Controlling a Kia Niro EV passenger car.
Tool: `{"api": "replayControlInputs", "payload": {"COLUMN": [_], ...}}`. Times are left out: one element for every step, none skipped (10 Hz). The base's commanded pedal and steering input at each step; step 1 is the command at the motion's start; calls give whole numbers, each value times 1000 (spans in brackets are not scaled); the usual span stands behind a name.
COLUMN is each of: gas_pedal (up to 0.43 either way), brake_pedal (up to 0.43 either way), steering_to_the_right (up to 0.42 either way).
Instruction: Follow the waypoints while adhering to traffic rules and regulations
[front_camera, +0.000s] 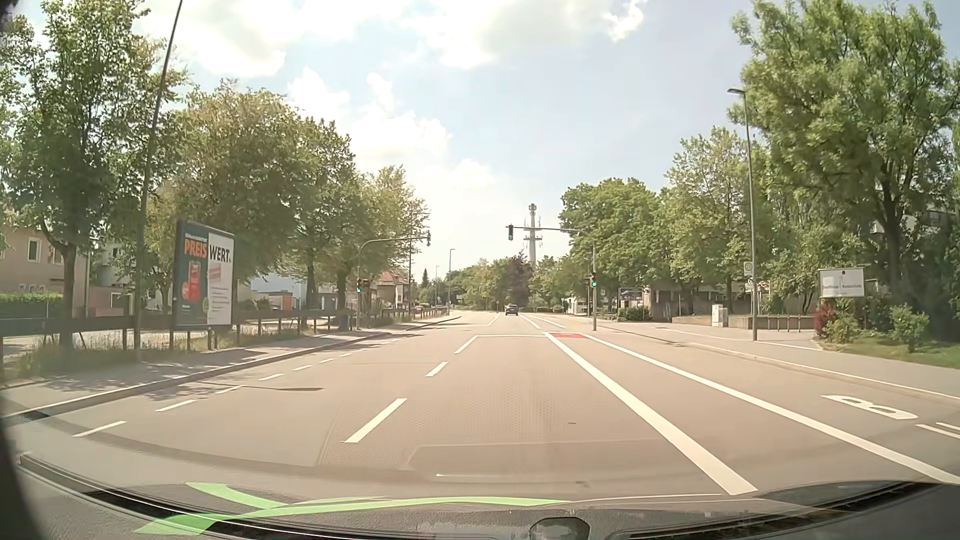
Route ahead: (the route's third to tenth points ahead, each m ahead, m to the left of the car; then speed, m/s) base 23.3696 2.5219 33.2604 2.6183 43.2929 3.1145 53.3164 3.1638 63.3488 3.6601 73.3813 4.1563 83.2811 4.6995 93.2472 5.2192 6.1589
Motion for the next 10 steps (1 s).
{"api": "replayControlInputs", "payload": {"gas_pedal": [169, 169, 169, 169, 169, 169, 169, 157, 157, 157], "brake_pedal": [0, 0, 0, 0, 0, 0, 0, 0, 0, 0], "steering_to_the_right": [-1, -1, -1, -1, -1, -1, -2, -3, -4, -4]}}
